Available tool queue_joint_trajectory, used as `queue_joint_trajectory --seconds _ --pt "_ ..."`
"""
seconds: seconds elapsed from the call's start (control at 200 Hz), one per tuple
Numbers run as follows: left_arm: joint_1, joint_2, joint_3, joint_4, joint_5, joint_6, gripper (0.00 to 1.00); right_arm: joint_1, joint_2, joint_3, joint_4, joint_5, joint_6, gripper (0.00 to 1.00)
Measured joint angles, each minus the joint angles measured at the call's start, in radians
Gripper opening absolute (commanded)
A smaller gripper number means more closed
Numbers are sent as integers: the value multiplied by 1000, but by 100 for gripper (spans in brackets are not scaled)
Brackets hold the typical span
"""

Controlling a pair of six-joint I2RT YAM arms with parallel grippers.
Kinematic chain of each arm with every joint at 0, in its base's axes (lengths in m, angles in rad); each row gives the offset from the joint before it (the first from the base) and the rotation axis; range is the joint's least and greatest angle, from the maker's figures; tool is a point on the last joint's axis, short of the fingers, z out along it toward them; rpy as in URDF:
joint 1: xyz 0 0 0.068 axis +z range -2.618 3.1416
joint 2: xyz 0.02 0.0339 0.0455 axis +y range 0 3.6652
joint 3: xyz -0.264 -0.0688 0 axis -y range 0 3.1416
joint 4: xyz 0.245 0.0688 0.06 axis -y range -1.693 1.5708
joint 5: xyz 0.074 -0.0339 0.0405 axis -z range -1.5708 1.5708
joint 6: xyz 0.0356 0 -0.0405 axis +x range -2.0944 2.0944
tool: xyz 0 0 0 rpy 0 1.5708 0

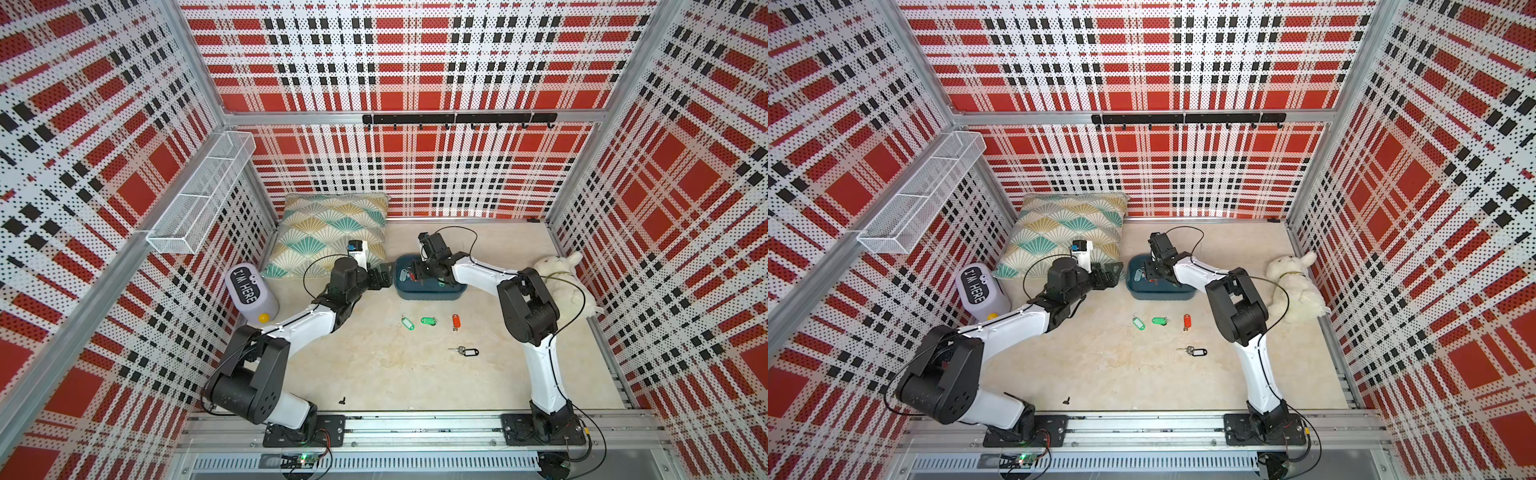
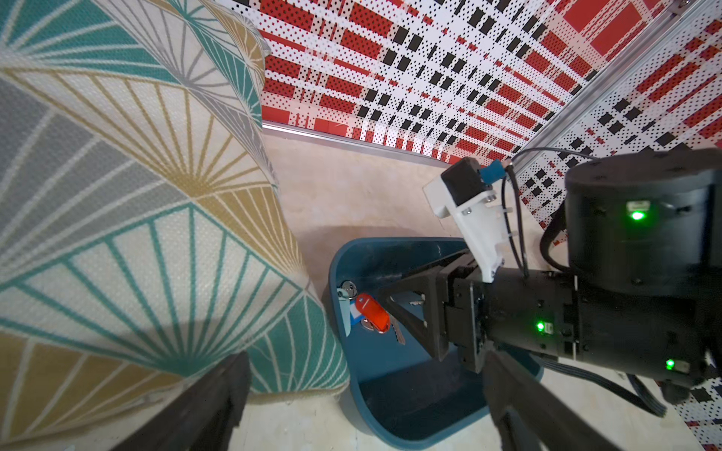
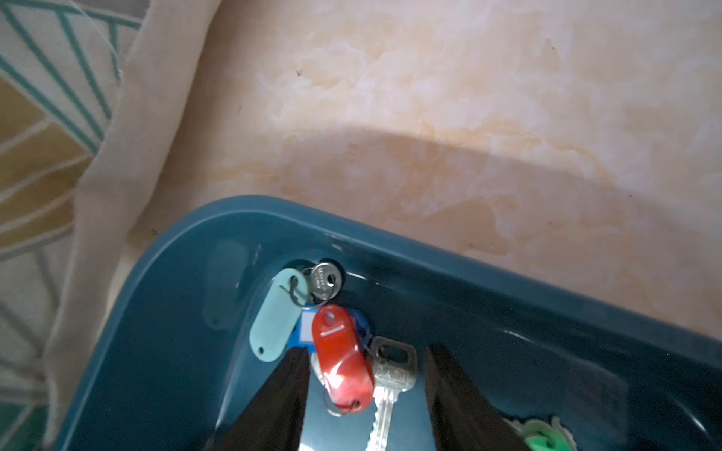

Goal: Take the keys out of the storage box
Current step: Pick up the key from the storage box.

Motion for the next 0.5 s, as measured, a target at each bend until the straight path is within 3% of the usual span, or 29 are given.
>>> queue_joint_trajectory --seconds 0.261,0.416,0.496 --pt "0 3 0 8 8 0 99 -4 52 41 -17 -4 -5 40" --pt "0 2 0 8 7 0 99 -4 64 46 -19 -12 -11 29" --pt "1 2 0 9 7 0 99 -4 64 47 -18 -20 -13 18"
